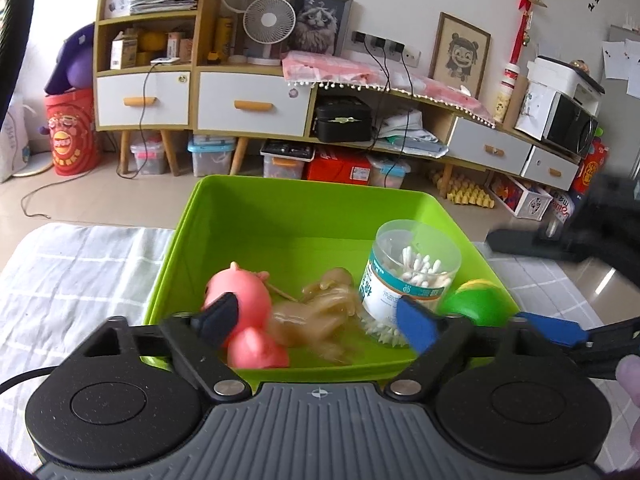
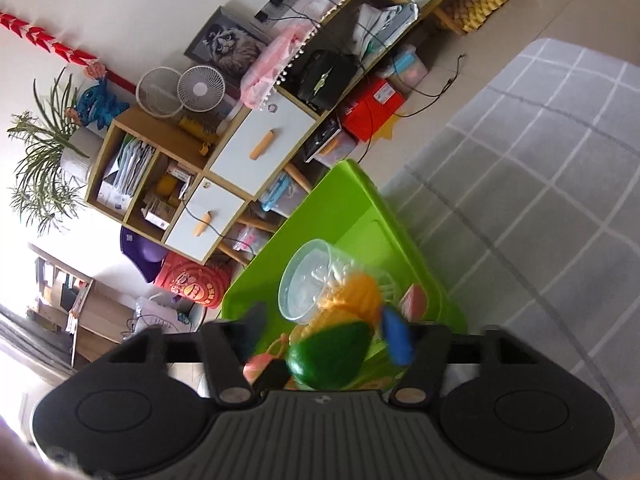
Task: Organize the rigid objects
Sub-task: 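Carry the corn and octopus into the green bin and open both grippers, then withdraw both grippers from the bin back over the cloth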
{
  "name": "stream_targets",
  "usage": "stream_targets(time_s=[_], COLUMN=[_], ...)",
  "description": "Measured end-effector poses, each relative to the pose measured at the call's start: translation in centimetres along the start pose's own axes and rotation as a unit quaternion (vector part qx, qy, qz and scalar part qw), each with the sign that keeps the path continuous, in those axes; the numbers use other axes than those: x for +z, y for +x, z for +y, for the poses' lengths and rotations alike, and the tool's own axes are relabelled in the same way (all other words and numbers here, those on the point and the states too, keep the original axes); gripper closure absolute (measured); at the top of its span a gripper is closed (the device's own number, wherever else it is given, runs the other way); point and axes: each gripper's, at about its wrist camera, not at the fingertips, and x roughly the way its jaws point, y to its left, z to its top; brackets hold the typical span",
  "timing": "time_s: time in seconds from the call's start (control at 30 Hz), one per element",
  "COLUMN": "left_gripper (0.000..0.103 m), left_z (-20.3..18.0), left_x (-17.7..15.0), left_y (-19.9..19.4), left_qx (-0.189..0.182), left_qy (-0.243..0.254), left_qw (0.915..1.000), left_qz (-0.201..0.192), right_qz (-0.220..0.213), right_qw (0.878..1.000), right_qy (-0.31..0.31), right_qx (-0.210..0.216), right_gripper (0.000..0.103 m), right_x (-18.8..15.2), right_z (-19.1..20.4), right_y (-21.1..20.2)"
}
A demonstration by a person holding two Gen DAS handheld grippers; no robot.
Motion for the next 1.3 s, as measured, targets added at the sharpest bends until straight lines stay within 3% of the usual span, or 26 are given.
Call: stream_targets(time_s=[0.37, 0.63, 0.9, 1.1, 1.3], left_gripper=[0.009, 0.007, 0.005, 0.005, 0.002], left_z=[-0.9, -1.1, -1.0, 0.2, 1.3], left_x=[0.7, 0.7, -0.5, -1.3, -1.8], left_y=[-1.9, -4.6, -7.8, -9.9, -11.1], left_qx=[0.003, 0.021, 0.041, 0.041, 0.052], left_qy=[0.012, 0.032, 0.060, 0.044, 0.061], left_qw=[0.9999, 0.9991, 0.9972, 0.9980, 0.9965], left_qz=[0.009, 0.015, 0.019, 0.021, 0.024], right_qz=[0.010, 0.019, 0.044, 0.043, 0.031], right_qw=[1.000, 0.997, 0.984, 0.979, 0.974], right_qy=[-0.005, -0.073, -0.172, -0.199, -0.221], right_qx=[-0.008, -0.021, -0.013, -0.010, -0.024], right_gripper=[0.040, 0.040, 0.039, 0.035, 0.032], right_x=[0.4, -0.1, -2.5, -3.5, -3.1], right_z=[0.2, 1.7, 3.5, 3.4, 2.9], right_y=[-1.4, -3.7, -5.8, -7.5, -8.5])
